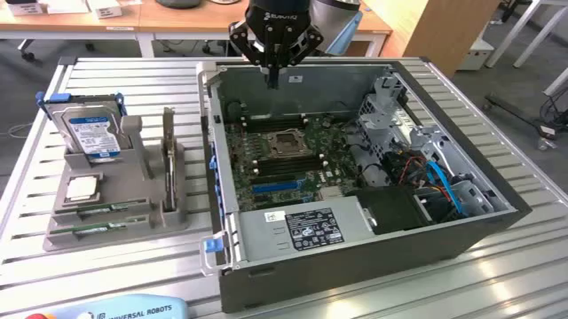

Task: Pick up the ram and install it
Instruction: 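Reach for the ram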

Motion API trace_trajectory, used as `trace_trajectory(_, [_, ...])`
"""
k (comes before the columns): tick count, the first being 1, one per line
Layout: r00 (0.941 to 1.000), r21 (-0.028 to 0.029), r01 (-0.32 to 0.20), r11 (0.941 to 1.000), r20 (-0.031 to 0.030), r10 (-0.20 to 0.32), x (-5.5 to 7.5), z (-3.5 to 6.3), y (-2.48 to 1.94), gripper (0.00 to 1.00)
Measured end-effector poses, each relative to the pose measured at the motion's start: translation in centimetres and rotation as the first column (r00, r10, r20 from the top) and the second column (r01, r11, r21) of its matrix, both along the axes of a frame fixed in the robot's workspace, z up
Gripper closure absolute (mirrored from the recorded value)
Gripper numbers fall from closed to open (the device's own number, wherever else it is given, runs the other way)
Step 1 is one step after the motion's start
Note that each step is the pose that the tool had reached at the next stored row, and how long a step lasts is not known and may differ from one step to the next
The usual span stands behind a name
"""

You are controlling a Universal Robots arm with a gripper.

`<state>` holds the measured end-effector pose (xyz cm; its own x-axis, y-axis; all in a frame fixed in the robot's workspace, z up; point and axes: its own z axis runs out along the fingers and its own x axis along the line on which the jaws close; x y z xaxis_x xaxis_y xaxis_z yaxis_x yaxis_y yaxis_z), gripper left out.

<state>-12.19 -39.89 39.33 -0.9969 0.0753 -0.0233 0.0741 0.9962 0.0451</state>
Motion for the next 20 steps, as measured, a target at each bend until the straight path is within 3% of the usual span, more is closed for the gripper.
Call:
trace_trajectory(13, [1.0,0.0001,0.0,1.0,0.0,0.0,0.0,0.0,0.0,0.9])
trace_trajectory(20, [1.0,0.0,0.001,1.0,-0.0001,-0.001,-1.2,-0.01,0.0,0.9])
